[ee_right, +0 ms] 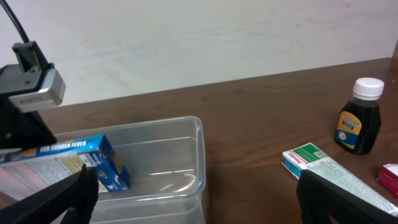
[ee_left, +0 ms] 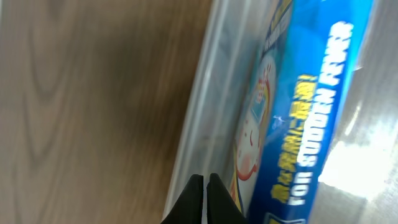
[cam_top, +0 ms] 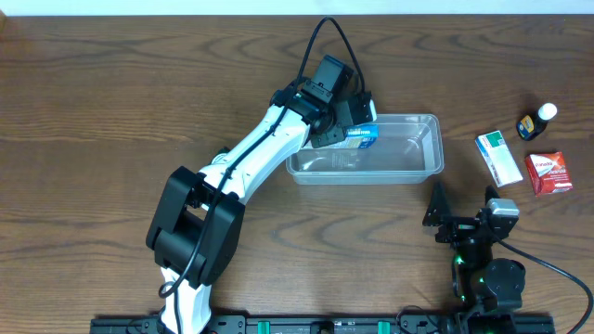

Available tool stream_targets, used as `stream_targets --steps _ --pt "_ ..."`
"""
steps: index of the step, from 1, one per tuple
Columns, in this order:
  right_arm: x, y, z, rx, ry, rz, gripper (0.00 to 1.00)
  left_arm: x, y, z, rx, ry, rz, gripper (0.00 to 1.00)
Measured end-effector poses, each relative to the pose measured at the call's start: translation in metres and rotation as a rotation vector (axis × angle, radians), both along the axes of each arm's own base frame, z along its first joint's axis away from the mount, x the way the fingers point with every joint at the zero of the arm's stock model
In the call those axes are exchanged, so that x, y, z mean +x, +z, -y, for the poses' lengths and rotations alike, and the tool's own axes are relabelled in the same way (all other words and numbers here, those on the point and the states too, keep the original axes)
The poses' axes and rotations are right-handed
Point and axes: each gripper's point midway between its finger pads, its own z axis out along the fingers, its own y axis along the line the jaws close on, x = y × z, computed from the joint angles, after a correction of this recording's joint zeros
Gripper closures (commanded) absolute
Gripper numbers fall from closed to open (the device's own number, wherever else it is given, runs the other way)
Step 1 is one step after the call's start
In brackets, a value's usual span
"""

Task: Pack container
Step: 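Lower the blue box into the container and open left gripper, then move left gripper to the green Zam-Buk box and grasp it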

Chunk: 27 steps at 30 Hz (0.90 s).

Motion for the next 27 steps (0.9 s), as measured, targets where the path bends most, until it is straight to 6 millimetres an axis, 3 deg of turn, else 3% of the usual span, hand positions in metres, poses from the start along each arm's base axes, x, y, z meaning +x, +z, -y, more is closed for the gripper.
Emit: stream_targets --steps 6,10,14,18,23,27 --pt "0.000 0.000 0.000 0.000 0.000 0.000 0.01 -0.012 -0.005 -0.008 0.026 0.021 -0.058 0.94" --pt "0.000 0.000 0.000 0.000 0.000 0.000 0.01 -0.018 0.003 -0.012 0.028 0.028 -0.067 0.94" --pt "0.000 0.000 0.000 0.000 0.000 0.000 0.01 -0.018 0.033 -0.012 -0.026 0.070 -0.028 0.94" --pt "0.000 0.000 0.000 0.000 0.000 0.000 0.01 -0.016 0.080 -0.018 -0.122 0.183 0.033 0.94" --pt "0.000 0.000 0.000 0.000 0.000 0.000 0.01 -0.011 0.135 -0.060 -0.255 0.467 0.071 0.94" --pt "0.000 0.000 0.000 0.000 0.000 0.000 0.01 -0.009 0.150 -0.123 -0.302 0.777 0.054 0.94"
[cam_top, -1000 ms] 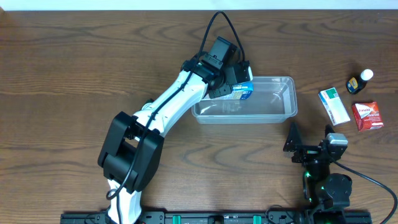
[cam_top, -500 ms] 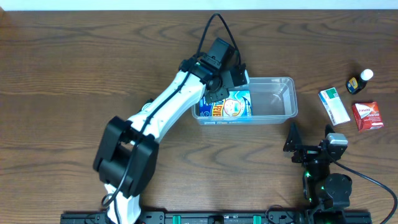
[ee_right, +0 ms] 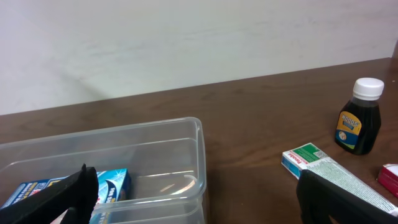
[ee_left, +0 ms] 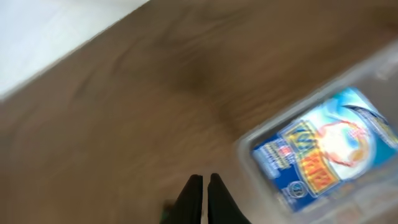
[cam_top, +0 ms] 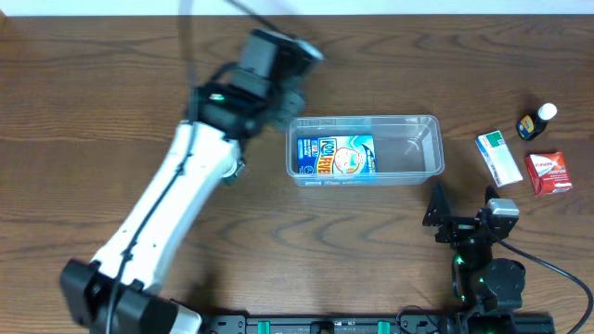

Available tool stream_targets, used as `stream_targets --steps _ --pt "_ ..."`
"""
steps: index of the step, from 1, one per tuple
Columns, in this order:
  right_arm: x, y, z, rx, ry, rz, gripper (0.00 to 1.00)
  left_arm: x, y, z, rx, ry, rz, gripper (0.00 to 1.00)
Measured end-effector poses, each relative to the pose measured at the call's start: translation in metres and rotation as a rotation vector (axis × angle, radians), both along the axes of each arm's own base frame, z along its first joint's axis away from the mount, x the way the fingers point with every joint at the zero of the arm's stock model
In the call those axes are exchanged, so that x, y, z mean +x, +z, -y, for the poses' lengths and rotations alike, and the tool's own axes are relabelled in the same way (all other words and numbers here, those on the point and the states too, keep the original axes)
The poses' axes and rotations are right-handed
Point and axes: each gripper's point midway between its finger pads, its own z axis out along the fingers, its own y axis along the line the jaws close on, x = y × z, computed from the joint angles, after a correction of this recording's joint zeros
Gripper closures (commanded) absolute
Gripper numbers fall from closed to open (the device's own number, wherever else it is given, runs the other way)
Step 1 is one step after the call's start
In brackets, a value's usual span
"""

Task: Pack container
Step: 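Move left gripper to the green Zam-Buk box and grasp it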

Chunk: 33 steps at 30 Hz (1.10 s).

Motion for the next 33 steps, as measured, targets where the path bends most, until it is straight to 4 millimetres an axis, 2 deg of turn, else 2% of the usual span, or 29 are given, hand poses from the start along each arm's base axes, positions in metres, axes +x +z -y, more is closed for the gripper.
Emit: stream_targets --steps 7,9,13,16,19,24,25,27,29,31,32,33 --pt "0.000 0.000 0.000 0.000 0.000 0.000 0.01 0.001 -0.016 -0.112 -0.120 0.543 -0.124 0.94" --pt "0.000 0.000 0.000 0.000 0.000 0.000 0.01 0.001 -0.020 -0.138 -0.154 0.664 -0.132 0.94" --pt "0.000 0.000 0.000 0.000 0.000 0.000 0.01 -0.007 -0.039 -0.171 -0.184 0.823 -0.174 0.93" --pt "0.000 0.000 0.000 0.000 0.000 0.000 0.01 -0.019 -0.063 -0.182 -0.177 0.887 -0.234 0.93" --pt "0.000 0.000 0.000 0.000 0.000 0.000 0.01 -0.029 -0.084 -0.183 -0.162 0.906 -0.280 0.93" --pt "0.000 0.000 0.000 0.000 0.000 0.000 0.01 -0.035 -0.109 -0.183 -0.155 0.915 -0.302 0.93" --pt "0.000 0.000 0.000 0.000 0.000 0.000 0.01 -0.034 -0.114 -0.183 -0.153 0.911 -0.300 0.91" --pt "0.000 0.000 0.000 0.000 0.000 0.000 0.01 -0.034 -0.121 -0.183 -0.141 0.890 -0.299 0.78" --pt "0.000 0.000 0.000 0.000 0.000 0.000 0.01 -0.034 -0.128 -0.183 -0.132 0.873 -0.301 0.72" --pt "0.000 0.000 0.000 0.000 0.000 0.000 0.01 -0.035 -0.131 -0.183 -0.117 0.850 -0.305 0.52" --pt "0.000 0.000 0.000 0.000 0.000 0.000 0.01 -0.035 -0.132 -0.182 -0.110 0.831 -0.309 0.36" --pt "0.000 0.000 0.000 0.000 0.000 0.000 0.01 -0.035 -0.133 -0.181 -0.106 0.812 -0.312 0.25"
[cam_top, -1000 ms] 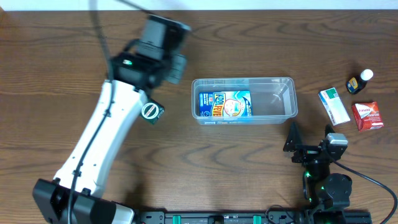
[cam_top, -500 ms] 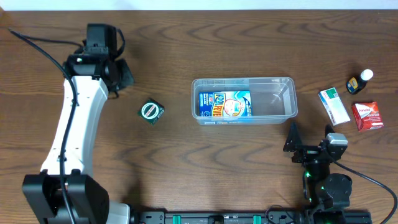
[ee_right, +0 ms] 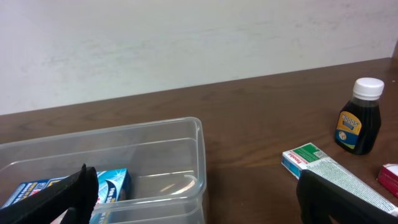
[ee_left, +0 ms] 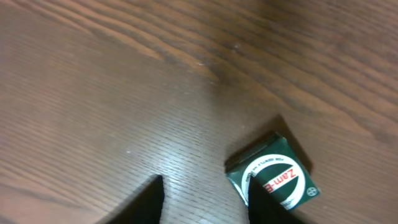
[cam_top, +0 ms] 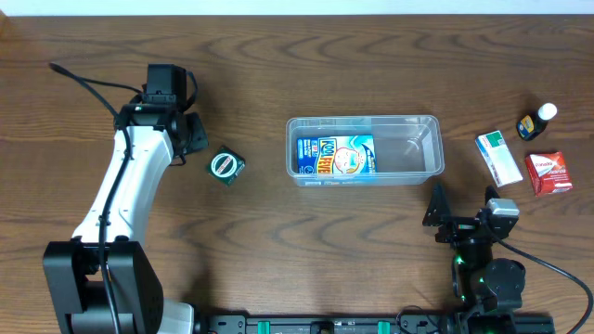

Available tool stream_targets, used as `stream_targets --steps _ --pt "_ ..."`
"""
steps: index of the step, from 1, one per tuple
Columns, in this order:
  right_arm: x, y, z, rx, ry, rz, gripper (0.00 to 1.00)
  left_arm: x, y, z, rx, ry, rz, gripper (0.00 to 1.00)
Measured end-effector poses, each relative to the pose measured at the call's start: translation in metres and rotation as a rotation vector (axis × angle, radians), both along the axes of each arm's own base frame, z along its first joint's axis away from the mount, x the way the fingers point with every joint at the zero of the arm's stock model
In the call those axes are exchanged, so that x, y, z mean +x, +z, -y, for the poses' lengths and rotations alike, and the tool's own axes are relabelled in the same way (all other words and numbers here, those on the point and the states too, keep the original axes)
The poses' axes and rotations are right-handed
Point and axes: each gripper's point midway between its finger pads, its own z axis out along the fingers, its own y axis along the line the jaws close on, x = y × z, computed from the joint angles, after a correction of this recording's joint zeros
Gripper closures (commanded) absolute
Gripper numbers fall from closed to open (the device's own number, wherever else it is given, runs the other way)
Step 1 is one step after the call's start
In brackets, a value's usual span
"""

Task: Pack container
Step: 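Move left gripper to the green Zam-Buk box and grasp it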

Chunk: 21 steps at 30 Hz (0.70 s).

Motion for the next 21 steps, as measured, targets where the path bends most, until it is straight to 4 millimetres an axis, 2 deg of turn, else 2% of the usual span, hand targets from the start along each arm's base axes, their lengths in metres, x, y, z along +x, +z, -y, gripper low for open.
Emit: stream_targets --steps 1,2,4,8,12,16,21 --pt "0.000 0.000 0.000 0.000 0.000 0.000 0.01 0.001 0.000 0.003 -0.009 -0.030 0.000 0.14" --pt "0.000 0.000 0.000 0.000 0.000 0.000 0.01 0.002 0.000 0.006 -0.016 -0.059 0.001 0.08" --pt "0.000 0.000 0.000 0.000 0.000 0.000 0.01 0.006 0.000 0.015 -0.040 -0.145 0.012 0.05" --pt "0.000 0.000 0.000 0.000 0.000 0.000 0.01 0.009 0.001 0.029 -0.066 -0.299 0.018 0.00" --pt "0.000 0.000 0.000 0.000 0.000 0.000 0.01 0.013 -0.002 0.035 -0.055 -0.415 0.038 0.02" --pt "0.000 0.000 0.000 0.000 0.000 0.000 0.01 0.006 -0.017 0.037 -0.047 -0.481 0.010 0.02" --pt "0.000 0.000 0.000 0.000 0.000 0.000 0.01 -0.003 -0.049 0.039 -0.068 -0.518 -0.068 0.02"
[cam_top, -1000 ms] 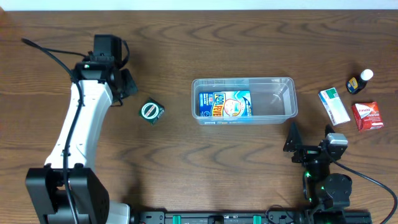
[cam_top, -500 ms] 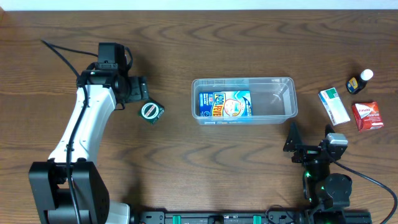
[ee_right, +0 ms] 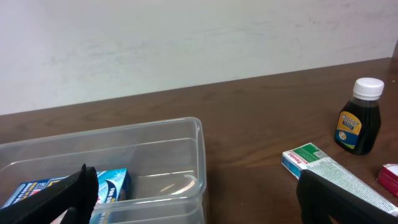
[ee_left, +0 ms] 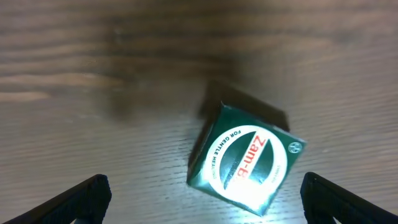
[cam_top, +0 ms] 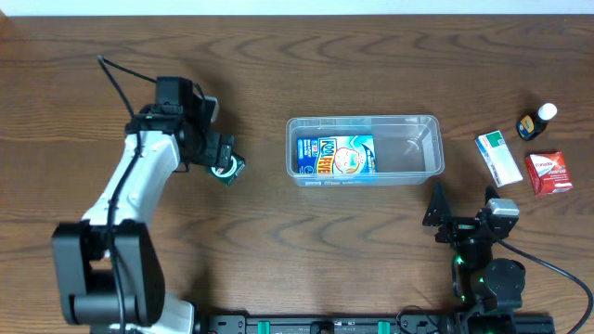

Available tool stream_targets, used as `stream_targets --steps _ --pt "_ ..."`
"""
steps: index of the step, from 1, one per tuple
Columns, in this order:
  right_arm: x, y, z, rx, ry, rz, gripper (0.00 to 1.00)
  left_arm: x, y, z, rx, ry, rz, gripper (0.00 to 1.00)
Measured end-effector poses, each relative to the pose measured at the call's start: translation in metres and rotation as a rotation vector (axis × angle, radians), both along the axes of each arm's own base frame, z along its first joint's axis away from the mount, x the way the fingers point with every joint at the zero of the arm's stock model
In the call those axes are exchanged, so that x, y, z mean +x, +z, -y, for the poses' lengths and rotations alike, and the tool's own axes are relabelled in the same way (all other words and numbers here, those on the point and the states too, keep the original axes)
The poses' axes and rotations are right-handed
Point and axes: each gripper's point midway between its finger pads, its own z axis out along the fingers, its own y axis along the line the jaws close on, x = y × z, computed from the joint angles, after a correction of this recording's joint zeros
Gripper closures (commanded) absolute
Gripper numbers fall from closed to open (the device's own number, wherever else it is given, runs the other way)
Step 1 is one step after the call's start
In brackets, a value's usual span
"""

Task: Pack container
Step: 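Move left gripper to the green Zam-Buk box and grasp it, then carry the green box with left gripper and lower it into container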

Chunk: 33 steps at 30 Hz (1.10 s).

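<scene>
A small green Zam-Buk box lies on the table, left of the clear plastic container. My left gripper hangs over it, open wide, one finger on each side and apart from the box. From overhead the left gripper covers part of the green box. A blue fever-patch box lies flat in the container's left half. My right gripper stands open and holds nothing, near the front edge, facing the container.
Right of the container lie a green-and-white carton, a red box and a small dark bottle with a white cap. The bottle and carton also show in the right wrist view.
My left gripper was up and to the left of the green box with its jaws partly open. Now it sits over the box with jaws spread wide. The right arm has not moved.
My left gripper was shut inside the container beside the tilted blue box. Then the blue box lay flat in the container and the gripper was outside its left end. Then it was open near the green box, and now straddles it.
</scene>
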Motion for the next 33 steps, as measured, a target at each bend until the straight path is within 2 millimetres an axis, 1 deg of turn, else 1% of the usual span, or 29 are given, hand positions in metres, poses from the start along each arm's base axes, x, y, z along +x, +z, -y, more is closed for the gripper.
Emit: stream_targets --steps 4,8,12,16,18,22,25,29,33 --pt "0.000 0.000 0.000 0.000 0.000 0.000 0.01 -0.005 -0.023 0.008 -0.025 -0.046 -0.066 0.02" --pt "0.000 0.000 0.000 0.000 0.000 0.000 0.01 -0.012 -0.040 0.021 -0.041 -0.107 -0.115 0.02" --pt "0.000 0.000 0.000 0.000 0.000 0.000 0.01 -0.015 -0.047 0.033 -0.040 -0.156 -0.133 0.02" --pt "0.000 0.000 0.000 0.000 0.000 0.000 0.01 -0.016 -0.050 0.035 0.002 -0.181 -0.138 0.01" --pt "0.000 0.000 0.000 0.000 0.000 0.000 0.01 -0.016 -0.051 0.031 0.032 -0.174 -0.139 0.03" --pt "0.000 0.000 0.000 0.000 0.000 0.000 0.01 -0.013 -0.053 0.022 0.077 -0.142 -0.136 0.16" --pt "0.000 0.000 0.000 0.000 0.000 0.000 0.01 -0.013 -0.053 0.020 0.089 -0.130 -0.134 0.26" --pt "0.000 0.000 0.000 0.000 0.000 0.000 0.01 -0.011 -0.052 0.018 0.100 -0.123 -0.129 0.32" --pt "0.000 0.000 0.000 0.000 0.000 0.000 0.01 -0.008 -0.052 0.018 0.099 -0.108 -0.118 0.33"
